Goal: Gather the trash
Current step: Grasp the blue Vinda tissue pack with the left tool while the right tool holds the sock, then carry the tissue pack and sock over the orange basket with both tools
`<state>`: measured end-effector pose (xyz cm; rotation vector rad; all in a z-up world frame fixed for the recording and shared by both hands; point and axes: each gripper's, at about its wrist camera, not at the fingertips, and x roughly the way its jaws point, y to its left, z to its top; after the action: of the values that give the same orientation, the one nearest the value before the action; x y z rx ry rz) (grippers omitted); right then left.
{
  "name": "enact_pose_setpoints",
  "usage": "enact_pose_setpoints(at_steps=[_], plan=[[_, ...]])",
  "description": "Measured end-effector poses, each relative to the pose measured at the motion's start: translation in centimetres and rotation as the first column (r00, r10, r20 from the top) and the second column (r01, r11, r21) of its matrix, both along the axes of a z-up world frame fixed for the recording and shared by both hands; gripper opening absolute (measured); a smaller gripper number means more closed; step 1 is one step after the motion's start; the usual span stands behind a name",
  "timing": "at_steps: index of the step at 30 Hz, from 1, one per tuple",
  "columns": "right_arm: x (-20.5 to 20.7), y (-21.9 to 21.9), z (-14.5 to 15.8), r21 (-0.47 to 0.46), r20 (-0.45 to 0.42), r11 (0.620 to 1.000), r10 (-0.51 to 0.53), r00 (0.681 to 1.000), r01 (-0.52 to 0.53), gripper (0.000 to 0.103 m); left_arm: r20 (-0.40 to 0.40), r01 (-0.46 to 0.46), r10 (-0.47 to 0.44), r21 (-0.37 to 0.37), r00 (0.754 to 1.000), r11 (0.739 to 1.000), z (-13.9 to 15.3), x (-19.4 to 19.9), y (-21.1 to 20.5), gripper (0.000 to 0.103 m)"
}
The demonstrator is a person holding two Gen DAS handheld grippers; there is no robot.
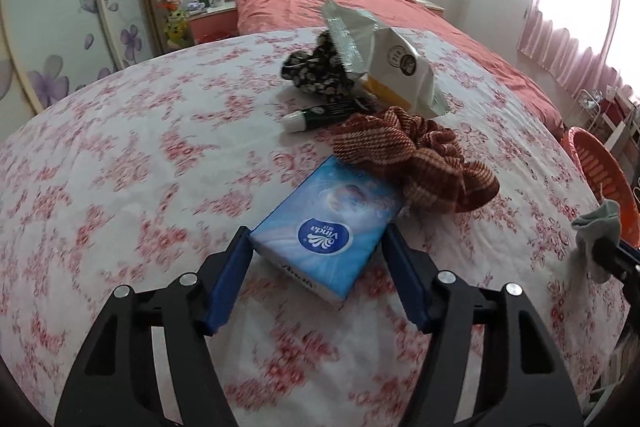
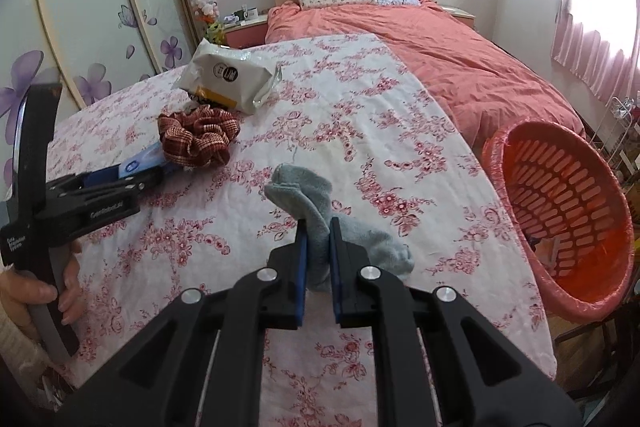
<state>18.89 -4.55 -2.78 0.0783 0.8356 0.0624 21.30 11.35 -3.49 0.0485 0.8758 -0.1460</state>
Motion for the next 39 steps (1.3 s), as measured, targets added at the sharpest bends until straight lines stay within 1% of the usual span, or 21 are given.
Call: enact_pose_setpoints(at_steps=[5, 8, 17, 26, 30, 39], plan=[[-0.9, 0.0, 0.7, -0.002, 0.020, 1.000, 0.005, 1.000, -0.005, 0.011, 0.028, -0.023, 0.023, -0.007, 0.999, 1.000, 1.0, -1.5, 0.8, 0.066], [-1.5, -0.1, 1.2, 0.003, 0.033, 1.000, 0.003, 0.999, -0.003, 0.011, 0.055, -0.032, 0.032, -0.013, 0.998, 0.999, 2.1, -2.6, 1.2, 0.066], [-2.8, -1.2, 3.0, 0.015, 0.079, 1.000, -0.011, 0.997, 0.009, 0.011, 0.108, -0.010, 0.013, -0.027, 0.994, 1.000, 4.9, -4.3, -0.2, 0.066], [-3.6, -4.9, 4.0, 0.045, 0.107, 0.996, -0.087, 0.990, 0.082, 0.011, 0.146, 0.066, -0.059, -0.044, 0.987, 0.997, 6.7, -5.6, -4.7, 0.066], [-3.9, -7.3, 4.4, 0.074, 0.125, 0.989, -0.133, 0.983, 0.124, 0.011, 0.172, 0.103, -0.095, -0.035, 0.981, 0.994, 7.3, -6.2, -7.6, 0.066], [-4.4, -13.9, 4.8, 0.151, 0.148, 0.962, -0.248, 0.957, 0.226, 0.011, 0.185, 0.198, -0.181, -0.075, 0.966, 0.977, 7.2, -6.0, -13.4, 0.066]])
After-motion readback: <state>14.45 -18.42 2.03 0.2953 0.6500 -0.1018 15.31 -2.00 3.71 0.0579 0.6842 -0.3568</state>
